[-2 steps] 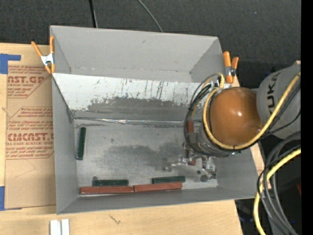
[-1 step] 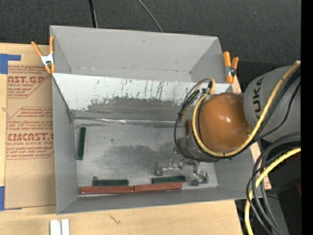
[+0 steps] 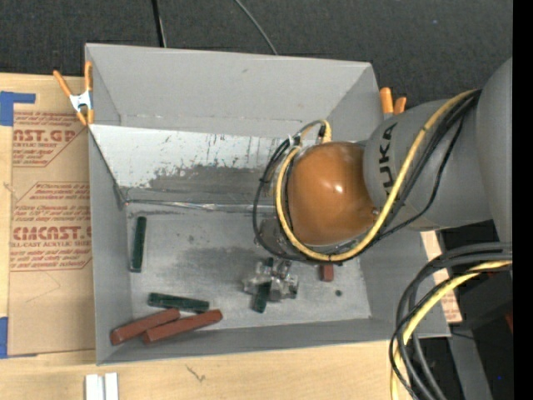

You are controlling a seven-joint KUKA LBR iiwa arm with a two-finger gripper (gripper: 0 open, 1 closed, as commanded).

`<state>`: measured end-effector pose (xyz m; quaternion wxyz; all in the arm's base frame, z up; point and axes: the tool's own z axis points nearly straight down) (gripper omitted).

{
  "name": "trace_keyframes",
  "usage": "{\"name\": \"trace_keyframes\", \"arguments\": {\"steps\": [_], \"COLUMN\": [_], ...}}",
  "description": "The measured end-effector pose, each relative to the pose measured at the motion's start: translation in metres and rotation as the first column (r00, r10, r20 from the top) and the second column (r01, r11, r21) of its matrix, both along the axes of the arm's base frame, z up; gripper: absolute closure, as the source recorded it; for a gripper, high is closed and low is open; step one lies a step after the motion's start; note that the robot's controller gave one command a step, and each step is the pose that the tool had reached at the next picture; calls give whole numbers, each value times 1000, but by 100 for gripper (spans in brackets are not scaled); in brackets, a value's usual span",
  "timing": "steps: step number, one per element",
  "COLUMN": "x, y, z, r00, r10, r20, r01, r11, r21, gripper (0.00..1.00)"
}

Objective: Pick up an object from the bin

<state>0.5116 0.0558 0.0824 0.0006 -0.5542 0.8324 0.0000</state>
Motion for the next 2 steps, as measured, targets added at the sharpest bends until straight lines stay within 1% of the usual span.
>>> {"name": "trace_keyframes", "arguments": {"steps": [1, 2], "x": [0, -2], "y": [0, -31], "z": [0, 145], "r00": [1000, 1000], "r10": [0, 23], "r20": [0, 2], "r01": [0, -23], "r11": [1000, 1000], "r21": [0, 2], "gripper": [100, 100]}}
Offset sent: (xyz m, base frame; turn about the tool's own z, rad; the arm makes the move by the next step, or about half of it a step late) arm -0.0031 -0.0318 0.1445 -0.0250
